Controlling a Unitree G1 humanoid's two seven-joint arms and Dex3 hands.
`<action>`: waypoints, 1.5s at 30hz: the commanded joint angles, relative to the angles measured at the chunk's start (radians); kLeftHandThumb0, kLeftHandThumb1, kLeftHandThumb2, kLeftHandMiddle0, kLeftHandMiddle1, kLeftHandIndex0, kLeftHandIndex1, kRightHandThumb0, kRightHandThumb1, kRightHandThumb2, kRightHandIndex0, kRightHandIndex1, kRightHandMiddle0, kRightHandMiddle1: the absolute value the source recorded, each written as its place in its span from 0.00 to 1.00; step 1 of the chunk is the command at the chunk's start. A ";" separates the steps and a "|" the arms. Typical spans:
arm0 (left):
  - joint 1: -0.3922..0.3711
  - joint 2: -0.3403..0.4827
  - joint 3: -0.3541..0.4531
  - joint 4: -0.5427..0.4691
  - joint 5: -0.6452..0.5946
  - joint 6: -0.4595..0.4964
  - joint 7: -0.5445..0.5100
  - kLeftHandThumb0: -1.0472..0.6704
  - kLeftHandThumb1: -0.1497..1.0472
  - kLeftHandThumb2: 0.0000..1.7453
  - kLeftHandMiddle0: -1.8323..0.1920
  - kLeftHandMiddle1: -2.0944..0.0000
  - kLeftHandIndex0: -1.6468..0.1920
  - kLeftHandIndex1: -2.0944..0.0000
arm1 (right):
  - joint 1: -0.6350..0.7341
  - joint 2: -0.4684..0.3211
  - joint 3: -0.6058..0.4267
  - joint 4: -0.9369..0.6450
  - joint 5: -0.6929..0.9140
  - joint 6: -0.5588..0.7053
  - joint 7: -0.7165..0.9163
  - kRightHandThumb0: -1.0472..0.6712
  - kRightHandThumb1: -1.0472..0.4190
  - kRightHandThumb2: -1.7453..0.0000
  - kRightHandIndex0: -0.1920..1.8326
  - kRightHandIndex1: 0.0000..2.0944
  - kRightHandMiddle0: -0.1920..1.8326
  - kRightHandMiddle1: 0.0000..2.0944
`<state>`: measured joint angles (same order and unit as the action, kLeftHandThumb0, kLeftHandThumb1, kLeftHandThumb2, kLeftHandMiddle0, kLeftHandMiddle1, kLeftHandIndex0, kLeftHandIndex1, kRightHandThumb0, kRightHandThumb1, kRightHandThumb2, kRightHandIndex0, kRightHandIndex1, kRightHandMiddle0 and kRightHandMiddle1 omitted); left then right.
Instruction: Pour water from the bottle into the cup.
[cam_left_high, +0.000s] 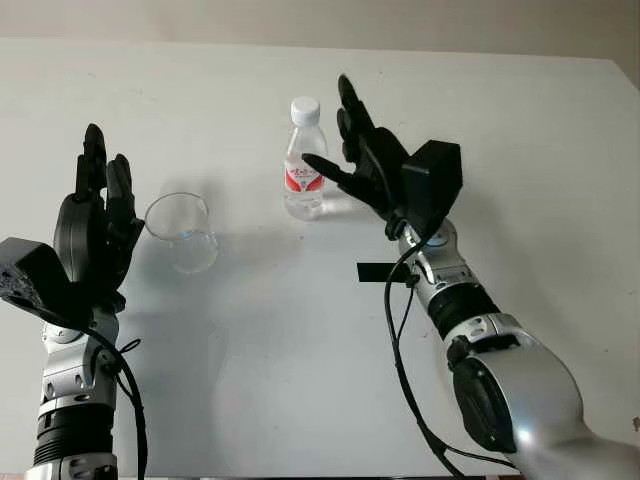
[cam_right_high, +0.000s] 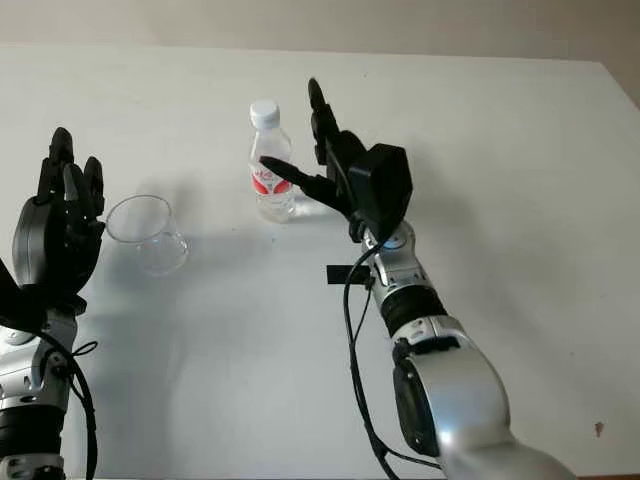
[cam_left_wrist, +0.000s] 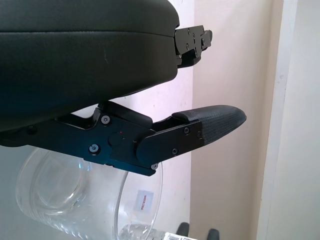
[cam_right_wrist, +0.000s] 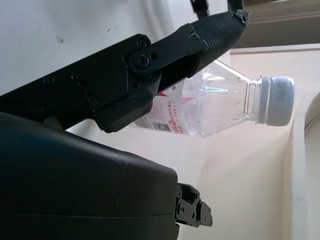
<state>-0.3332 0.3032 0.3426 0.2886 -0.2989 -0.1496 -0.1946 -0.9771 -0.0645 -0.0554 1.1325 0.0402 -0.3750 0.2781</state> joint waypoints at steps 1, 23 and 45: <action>-0.005 0.001 0.004 -0.010 -0.001 -0.004 0.000 0.18 1.00 0.37 0.94 0.97 0.96 0.97 | -0.031 0.013 -0.011 0.028 0.006 0.006 0.010 0.06 0.09 0.97 0.00 0.00 0.00 0.00; -0.015 -0.002 0.004 0.012 0.002 -0.013 0.001 0.19 1.00 0.37 0.94 0.97 0.96 0.97 | -0.107 0.057 0.054 0.126 -0.124 0.038 -0.042 0.03 0.09 0.97 0.00 0.00 0.00 0.00; -0.012 -0.010 0.001 -0.001 0.006 -0.021 0.024 0.19 1.00 0.37 0.93 0.97 0.94 0.96 | -0.165 0.088 0.019 0.179 -0.143 0.102 -0.114 0.47 0.06 0.96 0.38 0.99 0.35 0.99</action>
<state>-0.3408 0.3024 0.3429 0.3014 -0.2974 -0.1597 -0.1757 -1.1165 0.0284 -0.0537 1.3061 -0.0862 -0.2539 0.1491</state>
